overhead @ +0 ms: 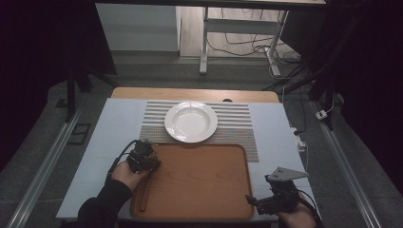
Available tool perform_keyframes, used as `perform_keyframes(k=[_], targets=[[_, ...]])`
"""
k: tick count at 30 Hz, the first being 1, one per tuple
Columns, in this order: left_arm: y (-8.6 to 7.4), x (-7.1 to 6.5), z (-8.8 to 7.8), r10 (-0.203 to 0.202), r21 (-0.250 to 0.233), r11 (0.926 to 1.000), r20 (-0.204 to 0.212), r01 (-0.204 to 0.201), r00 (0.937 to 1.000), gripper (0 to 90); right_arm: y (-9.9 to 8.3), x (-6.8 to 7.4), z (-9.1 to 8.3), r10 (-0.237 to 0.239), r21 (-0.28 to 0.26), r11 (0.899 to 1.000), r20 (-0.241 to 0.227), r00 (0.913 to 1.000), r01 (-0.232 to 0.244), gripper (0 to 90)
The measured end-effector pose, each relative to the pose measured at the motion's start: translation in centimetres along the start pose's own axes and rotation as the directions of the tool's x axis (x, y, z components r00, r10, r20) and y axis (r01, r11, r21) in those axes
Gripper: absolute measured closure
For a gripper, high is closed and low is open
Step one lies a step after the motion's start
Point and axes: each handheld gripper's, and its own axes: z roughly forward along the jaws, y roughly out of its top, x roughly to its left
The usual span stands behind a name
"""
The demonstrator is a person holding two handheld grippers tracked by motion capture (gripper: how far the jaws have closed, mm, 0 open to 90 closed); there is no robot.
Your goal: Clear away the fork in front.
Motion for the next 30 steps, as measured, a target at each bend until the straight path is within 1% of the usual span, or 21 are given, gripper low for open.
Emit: perform_keyframes(k=[3,5,6,7,8,11,14,18,19,20,22,24,25,26,27,28,30], targets=[[0.0,0.2,0.0,-0.009,-0.006,0.9999,0.004,0.009,1.0,87.9,0.0,0.0,0.0,0.004,-0.001,1.0,0.001,1.0,-0.004,0.1],[0.0,0.0,-0.1,-0.001,-0.012,0.9999,-0.018,0.001,0.9998,84.5,0.0,0.0,0.0,0.005,-0.001,1.0,0.001,1.0,-0.005,0.1],[0.0,-0.1,-0.2,0.002,-0.016,0.9999,-0.023,-0.003,0.9997,83.1,0.0,0.0,0.0,0.005,-0.001,1.0,0.001,1.0,-0.005,0.1],[0.1,-0.2,-0.3,0.001,-0.021,0.9998,-0.019,-0.001,0.9998,80.9,0.0,0.0,0.0,0.002,-0.001,1.0,0.003,1.0,-0.002,0.1],[0.1,-0.3,-0.4,0.001,-0.027,0.9996,-0.018,-0.002,0.9998,77.6,0.0,0.0,0.0,0.005,-0.005,1.0,-0.001,1.0,-0.005,0.1],[0.2,-0.5,-0.7,0.023,-0.043,0.9988,-0.027,-0.024,0.9994,69.2,0.0,0.0,0.0,0.007,-0.005,1.0,0.001,1.0,-0.007,0.1],[0.2,-0.7,-1.0,0.031,-0.061,0.9976,-0.012,-0.032,0.9994,59.2,0.0,0.0,0.0,0.007,-0.006,1.0,-0.002,1.0,-0.007,0.1],[0.2,-0.9,-1.3,0.064,-0.089,0.994,-0.001,-0.064,0.998,41.9,0.0,-0.1,0.0,0.006,-0.004,1.0,-0.001,1.0,-0.006,0.1],[0.2,-0.9,-1.4,0.068,-0.095,0.9932,0.009,-0.067,0.9976,38.2,0.0,-0.1,0.0,0.007,-0.004,1.0,-0.001,1.0,-0.007,0.1],[0.1,-0.9,-1.5,0.071,-0.101,0.9926,0.029,-0.068,0.9971,35.3,0.0,0.0,0.0,0.009,-0.005,1.0,-0.001,1.0,-0.009,0.1],[0.1,-0.9,-1.7,0.068,-0.112,0.9919,0.065,-0.061,0.9956,26.3,0.0,-0.1,-0.1,0.008,-0.006,1.0,-0.002,1.0,-0.008,0.1],[0.0,-0.9,-1.9,0.064,-0.117,0.9917,0.087,-0.054,0.9942,24.2,0.0,-0.1,-0.1,0.01,-0.006,1.0,-0.002,0.9999,-0.01,0.1],[-0.1,-0.9,-2.0,0.067,-0.12,0.9912,0.097,-0.055,0.993,21.3,0.0,-0.1,-0.1,0.01,-0.006,1.0,-0.002,1.0,-0.01,0.1],[-0.1,-0.9,-2.2,0.072,-0.126,0.9903,0.103,-0.059,0.992,17.4,-0.1,-0.1,-0.1,0.01,-0.007,1.0,-0.001,0.9999,-0.01,0.1],[-0.2,-0.9,-2.4,0.077,-0.137,0.9887,0.109,-0.062,0.9911,15.8,-0.1,-0.1,-0.1,0.01,-0.007,1.0,-0.001,0.9999,-0.01,0.1],[-0.3,-0.9,-2.6,0.078,-0.147,0.9873,0.115,-0.06,0.9903,14.2,-0.1,0.0,-0.1,0.01,-0.007,1.0,-0.002,0.9999,-0.011,0.1],[-0.6,-0.9,-2.9,0.078,-0.166,0.9844,0.122,-0.057,0.9895,7.6,-0.1,0.0,-0.1,0.011,-0.006,1.0,-0.006,0.9999,-0.011,0.1]])
